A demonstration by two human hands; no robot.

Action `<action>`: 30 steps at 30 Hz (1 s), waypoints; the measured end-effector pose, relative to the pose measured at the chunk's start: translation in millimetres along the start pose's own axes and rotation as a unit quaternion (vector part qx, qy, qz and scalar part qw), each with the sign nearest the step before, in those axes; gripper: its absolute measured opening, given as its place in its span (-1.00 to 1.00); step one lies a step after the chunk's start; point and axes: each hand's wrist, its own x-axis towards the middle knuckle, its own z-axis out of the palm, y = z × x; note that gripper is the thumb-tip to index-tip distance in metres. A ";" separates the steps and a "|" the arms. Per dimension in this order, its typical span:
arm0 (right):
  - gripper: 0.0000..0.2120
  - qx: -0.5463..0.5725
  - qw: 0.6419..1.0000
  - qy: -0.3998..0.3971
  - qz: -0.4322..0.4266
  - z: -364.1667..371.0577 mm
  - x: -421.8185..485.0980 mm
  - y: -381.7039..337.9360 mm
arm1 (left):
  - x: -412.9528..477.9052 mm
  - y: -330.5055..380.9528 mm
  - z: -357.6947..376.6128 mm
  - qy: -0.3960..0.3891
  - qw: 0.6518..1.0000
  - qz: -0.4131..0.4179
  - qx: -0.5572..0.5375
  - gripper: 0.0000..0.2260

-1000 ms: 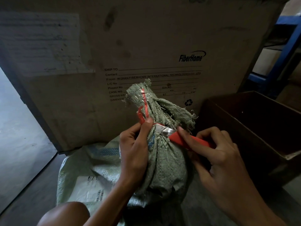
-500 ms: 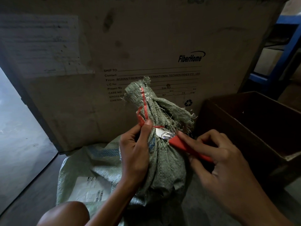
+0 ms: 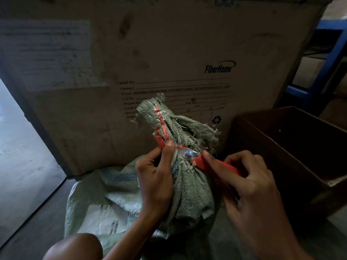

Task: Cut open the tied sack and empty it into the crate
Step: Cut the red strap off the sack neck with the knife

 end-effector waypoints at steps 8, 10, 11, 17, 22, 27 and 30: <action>-0.30 -0.019 0.999 -0.016 -0.021 -2.7 2.7 1.1 | 10.9 4.8 -8.5 -0.013 0.999 -0.030 -0.012 -0.58; -0.38 -0.021 0.999 -0.021 -0.026 -6.1 4.4 3.4 | 12.1 4.8 -9.7 -0.024 0.999 -0.035 -0.019 -0.57; -0.39 -0.026 0.999 -0.022 -0.027 -7.9 5.0 4.3 | 12.0 5.0 -9.7 -0.026 0.999 -0.038 -0.022 -0.57; -0.33 -0.048 0.998 -0.017 -0.035 -7.4 2.5 8.2 | 9.6 9.5 -8.3 -0.022 0.998 -0.060 -0.028 -0.57; -0.40 -0.030 0.999 -0.007 -0.027 4.3 -3.4 3.5 | 4.9 11.6 -5.0 0.002 0.998 -0.052 -0.042 -0.56; -0.33 0.000 1.000 0.000 0.005 13.0 -4.7 -3.4 | -4.5 6.9 2.2 0.012 0.999 -0.033 -0.037 -0.59; -0.20 0.026 0.999 -0.014 0.023 15.5 -4.6 -5.2 | -3.7 5.4 3.2 0.018 0.999 -0.027 -0.028 -0.58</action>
